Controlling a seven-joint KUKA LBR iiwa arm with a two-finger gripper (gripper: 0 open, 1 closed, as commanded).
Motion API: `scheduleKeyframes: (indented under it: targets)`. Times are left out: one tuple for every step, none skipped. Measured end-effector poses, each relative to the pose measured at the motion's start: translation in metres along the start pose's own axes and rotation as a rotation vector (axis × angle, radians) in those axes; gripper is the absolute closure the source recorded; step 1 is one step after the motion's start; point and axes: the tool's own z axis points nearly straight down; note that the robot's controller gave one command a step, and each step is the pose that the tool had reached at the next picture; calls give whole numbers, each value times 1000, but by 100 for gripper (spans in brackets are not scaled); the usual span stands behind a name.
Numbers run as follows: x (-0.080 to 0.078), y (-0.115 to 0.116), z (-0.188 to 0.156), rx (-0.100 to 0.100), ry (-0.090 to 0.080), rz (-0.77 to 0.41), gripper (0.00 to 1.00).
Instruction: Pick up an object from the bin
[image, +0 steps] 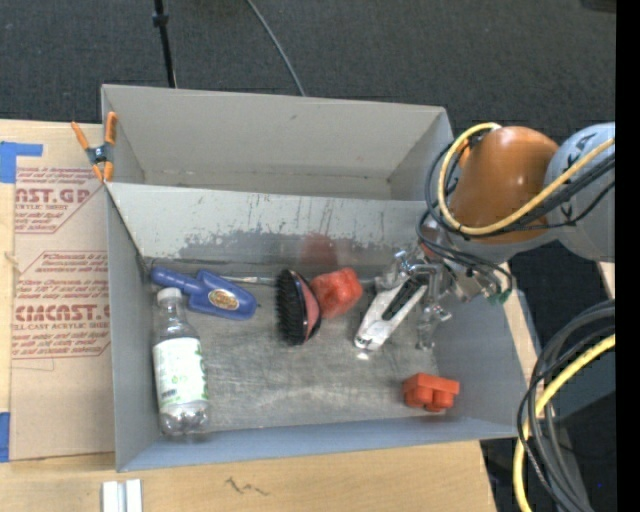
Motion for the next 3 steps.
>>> scheduleKeyframes:
  targets:
    - [-10,8,53,0,1,-101,0]
    - [-13,2,47,-2,-6,-164,100]
    - [-13,2,47,-2,-6,-164,100]
